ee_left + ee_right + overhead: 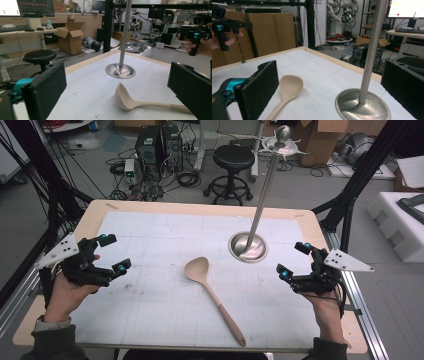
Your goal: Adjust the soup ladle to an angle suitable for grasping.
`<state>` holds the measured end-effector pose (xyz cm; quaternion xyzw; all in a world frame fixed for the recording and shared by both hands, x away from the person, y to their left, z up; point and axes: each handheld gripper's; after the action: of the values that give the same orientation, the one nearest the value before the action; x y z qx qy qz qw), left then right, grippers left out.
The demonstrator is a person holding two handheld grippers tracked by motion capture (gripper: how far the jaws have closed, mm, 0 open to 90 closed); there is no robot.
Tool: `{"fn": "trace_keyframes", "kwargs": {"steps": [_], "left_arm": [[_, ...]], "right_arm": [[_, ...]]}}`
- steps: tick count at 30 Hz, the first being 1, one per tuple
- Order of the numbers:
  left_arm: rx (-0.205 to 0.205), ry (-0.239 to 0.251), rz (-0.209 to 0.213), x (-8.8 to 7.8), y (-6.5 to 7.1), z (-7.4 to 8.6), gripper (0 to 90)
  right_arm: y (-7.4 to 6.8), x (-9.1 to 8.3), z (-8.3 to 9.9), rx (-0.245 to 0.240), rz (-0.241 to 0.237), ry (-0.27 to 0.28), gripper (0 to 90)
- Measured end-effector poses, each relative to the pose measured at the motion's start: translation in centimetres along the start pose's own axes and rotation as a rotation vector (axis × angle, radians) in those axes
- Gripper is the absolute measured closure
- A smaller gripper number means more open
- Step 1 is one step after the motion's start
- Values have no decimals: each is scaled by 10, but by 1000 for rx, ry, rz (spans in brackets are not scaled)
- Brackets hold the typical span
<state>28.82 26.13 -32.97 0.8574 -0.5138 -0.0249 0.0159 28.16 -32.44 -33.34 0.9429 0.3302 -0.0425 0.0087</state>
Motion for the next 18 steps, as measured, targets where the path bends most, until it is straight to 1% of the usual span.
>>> {"fn": "trace_keyframes", "kwargs": {"steps": [5, 7, 8, 9, 10, 12, 13, 14, 15, 16, 17, 18], "left_arm": [[-4, -7, -2, 0, 0, 0, 26], [-12, -6, -7, 1, 0, 1, 26], [-10, -9, -4, 1, -1, 2, 26], [-11, -12, -3, 1, -1, 2, 26], [-14, -13, -5, 2, -1, 2, 26], [-13, -15, -4, 2, -1, 2, 26], [-15, -16, -5, 1, -1, 2, 26], [-14, -16, -8, 1, -2, 2, 26], [-12, -16, -7, 1, -2, 3, 26], [-15, -17, -10, 0, -2, 3, 26], [-17, -16, -10, 1, -3, 3, 26], [-17, -22, -15, 0, -3, 4, 26]], "right_arm": [[-2, 2, 0, -1, -2, 2, 6], [-4, 3, 0, 1, -8, 5, 6], [-7, 5, -1, 4, -27, -7, 6], [-7, 5, -1, 4, -27, -7, 6], [-9, 7, -1, -5, -37, -7, 7], [-13, 10, -1, -11, -57, -14, 58], [-15, 12, -1, -6, -73, -17, 59], [-18, 15, -1, -8, -94, -27, 189], [-18, 15, -1, -8, -94, -27, 189], [-19, 16, 0, -15, -118, -31, 235], [-21, 17, 0, -14, -117, -21, 240], [-22, 18, 1, -4, -124, -26, 283]]}}
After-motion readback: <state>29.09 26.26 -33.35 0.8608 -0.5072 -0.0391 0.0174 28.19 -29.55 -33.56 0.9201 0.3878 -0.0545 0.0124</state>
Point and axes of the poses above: each handheld gripper's, and its own axes: x roughly forward along the jaws, z roughly out of its underside, y roughly to its right, and after that the axes turned 9 degrees about z, right-handed
